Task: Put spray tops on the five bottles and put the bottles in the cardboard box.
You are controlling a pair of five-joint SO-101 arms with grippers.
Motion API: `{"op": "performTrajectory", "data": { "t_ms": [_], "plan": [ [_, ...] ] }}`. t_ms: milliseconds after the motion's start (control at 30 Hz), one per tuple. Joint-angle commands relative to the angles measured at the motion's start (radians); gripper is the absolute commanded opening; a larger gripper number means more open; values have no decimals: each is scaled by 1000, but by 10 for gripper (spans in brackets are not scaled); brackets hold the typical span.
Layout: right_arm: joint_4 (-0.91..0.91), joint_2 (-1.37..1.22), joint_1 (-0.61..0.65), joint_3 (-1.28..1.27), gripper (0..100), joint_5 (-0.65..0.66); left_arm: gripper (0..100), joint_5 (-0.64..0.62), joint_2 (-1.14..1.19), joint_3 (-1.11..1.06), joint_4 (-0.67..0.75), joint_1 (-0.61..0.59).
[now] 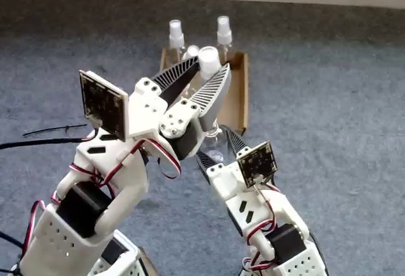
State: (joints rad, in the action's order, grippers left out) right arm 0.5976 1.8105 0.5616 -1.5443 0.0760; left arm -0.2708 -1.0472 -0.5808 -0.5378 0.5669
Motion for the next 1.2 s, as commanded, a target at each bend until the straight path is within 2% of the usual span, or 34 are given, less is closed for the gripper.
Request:
{"op": "performTrajectory", "data": {
  "t_ms": [0, 267, 467, 600, 667, 800, 1000, 1167],
  "plan": [
    [1, 10, 2, 10, 4, -6, 5, 6, -7, -48, 26, 13],
    [1, 10, 1, 13, 4, -6, 5, 9, -15, -305, 31, -21],
    [1, 10, 1, 13, 4, -6, 30, 9, -16, -357, 21, -94],
    [1, 10, 1, 13, 4, -6, 228, 6, -16, -315, -95, -74],
    [1, 10, 1, 12, 4, -6, 274, 6, -18, -280, -152, -61],
    [1, 10, 1, 10, 4, -6, 238, 8, -18, -186, -224, -59],
    [1, 10, 1, 8, 4, -6, 226, 15, -18, -56, -259, -64],
    [1, 10, 1, 12, 4, -6, 224, 132, -16, -27, -255, -137]
  ]
}}
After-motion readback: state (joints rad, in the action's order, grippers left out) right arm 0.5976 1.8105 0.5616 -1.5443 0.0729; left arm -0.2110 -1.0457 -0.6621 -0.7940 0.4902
